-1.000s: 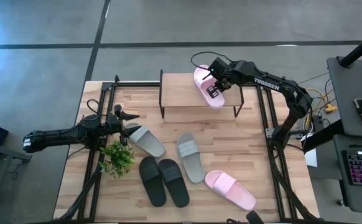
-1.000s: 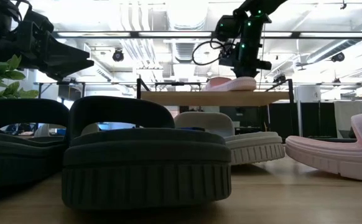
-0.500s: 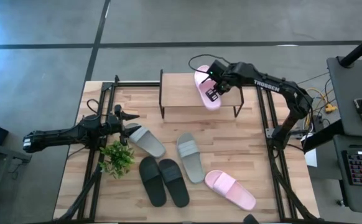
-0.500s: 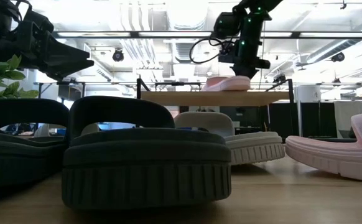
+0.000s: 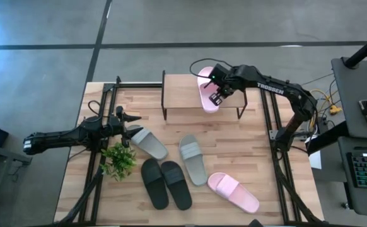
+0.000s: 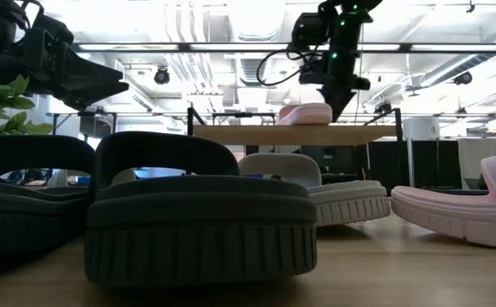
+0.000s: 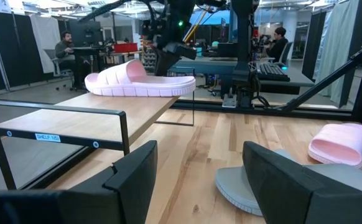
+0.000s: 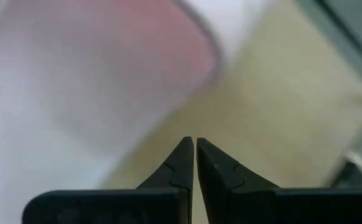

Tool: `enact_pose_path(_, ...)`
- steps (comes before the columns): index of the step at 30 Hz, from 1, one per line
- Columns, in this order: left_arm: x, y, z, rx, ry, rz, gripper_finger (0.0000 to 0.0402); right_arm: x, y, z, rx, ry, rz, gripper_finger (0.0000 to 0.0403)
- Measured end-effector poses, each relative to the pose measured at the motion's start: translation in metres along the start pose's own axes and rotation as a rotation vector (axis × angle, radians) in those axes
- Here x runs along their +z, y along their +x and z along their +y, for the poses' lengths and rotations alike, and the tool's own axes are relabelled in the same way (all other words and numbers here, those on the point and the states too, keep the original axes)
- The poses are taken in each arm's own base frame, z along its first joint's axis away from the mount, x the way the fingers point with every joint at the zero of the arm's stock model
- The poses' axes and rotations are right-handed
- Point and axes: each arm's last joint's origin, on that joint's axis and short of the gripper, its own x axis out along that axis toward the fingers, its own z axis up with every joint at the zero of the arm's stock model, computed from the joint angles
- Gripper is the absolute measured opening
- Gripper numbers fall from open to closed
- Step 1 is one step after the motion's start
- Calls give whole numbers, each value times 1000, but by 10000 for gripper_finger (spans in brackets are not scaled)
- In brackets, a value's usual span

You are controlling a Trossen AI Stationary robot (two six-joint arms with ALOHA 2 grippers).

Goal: Pick and place slides into the shelf
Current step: Put the pink slide on the shelf

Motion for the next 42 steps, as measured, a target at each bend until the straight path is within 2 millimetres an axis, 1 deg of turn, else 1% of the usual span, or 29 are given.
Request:
enact_pose_path(2,0,0,0,0,0,0,223,-5,-10,-5,-40,-29,-5,13)
enact_pose_path(4,0,0,0,0,0,0,223,-12,-25,-9,-37,-54,-12,13)
enact_pose_path(7,0,0,0,0,0,0,223,-29,-52,-14,52,-53,-20,13)
enact_pose_path(9,0,0,0,-1,0,0,223,-43,-72,-17,126,26,-36,13)
enact_pose_path(13,0,0,0,0,0,0,223,-82,-110,-18,234,220,-89,13)
enact_pose_path(15,0,0,0,0,0,0,223,-106,-123,-14,295,295,-107,13)
enact_pose_path(17,0,0,0,0,0,0,223,-130,-131,-6,372,361,-107,13)
enact_pose_path(20,0,0,0,0,0,0,223,-164,-134,9,447,460,-101,24)
enact_pose_path(22,0,0,0,0,0,0,223,-186,-133,21,468,541,-100,44)
enact_pose_path(30,0,0,0,0,0,0,223,-267,-113,74,510,886,-27,159)
enact_pose_path(31,0,0,0,0,0,0,223,-275,-111,81,522,884,-18,172)
enact_pose_path(33,0,0,0,0,0,0,223,-281,-108,96,561,883,38,194)
enact_pose_path(36,0,0,0,0,0,0,223,-284,-104,119,609,895,65,218)
enact_pose_path(39,0,0,0,0,0,0,223,-287,-99,138,617,900,95,233)
enact_pose_path(42,0,0,0,0,0,0,223,-295,-92,154,571,868,193,239)
